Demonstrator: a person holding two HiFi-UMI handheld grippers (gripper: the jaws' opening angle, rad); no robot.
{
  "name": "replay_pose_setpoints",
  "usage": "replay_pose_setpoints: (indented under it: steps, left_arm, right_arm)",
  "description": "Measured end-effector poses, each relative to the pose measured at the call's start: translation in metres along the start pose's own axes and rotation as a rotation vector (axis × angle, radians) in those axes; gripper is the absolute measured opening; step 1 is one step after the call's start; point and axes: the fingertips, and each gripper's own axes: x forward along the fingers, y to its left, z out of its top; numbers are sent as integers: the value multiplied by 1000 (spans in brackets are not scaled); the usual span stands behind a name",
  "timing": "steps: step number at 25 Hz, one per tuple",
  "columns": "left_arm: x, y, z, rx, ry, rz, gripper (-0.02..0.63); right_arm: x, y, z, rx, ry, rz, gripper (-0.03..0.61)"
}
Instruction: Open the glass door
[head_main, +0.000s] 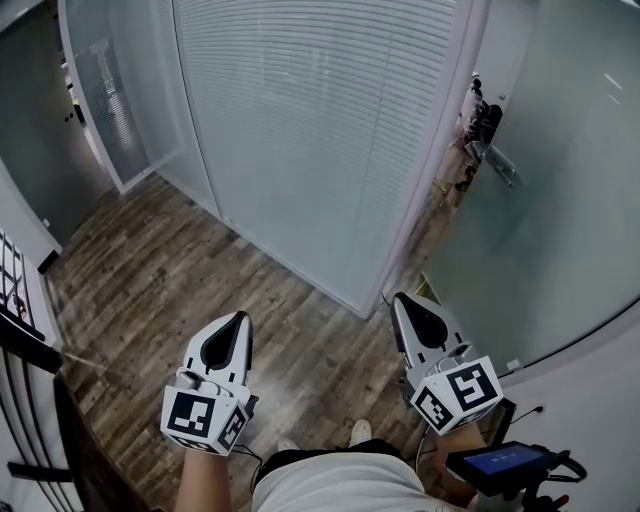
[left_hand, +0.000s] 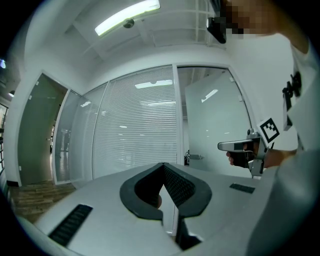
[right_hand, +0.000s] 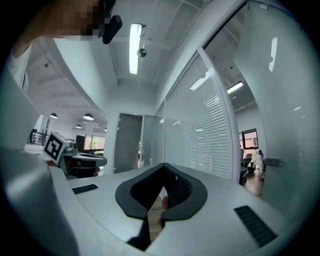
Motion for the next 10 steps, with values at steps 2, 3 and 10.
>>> replay_pose_setpoints:
  steps: [2, 3, 10]
  left_arm:
    - [-2, 0, 0, 0, 1, 3, 0]
    - [-3, 0, -1, -1, 4, 5, -2]
    - [-5, -9, -8, 2, 10, 12, 0]
  right_arm:
    - [1, 0, 0, 4, 1, 0, 0]
    - [1, 1, 0, 3, 1, 1, 0]
    - [-6, -2, -6, 1, -3, 11, 0]
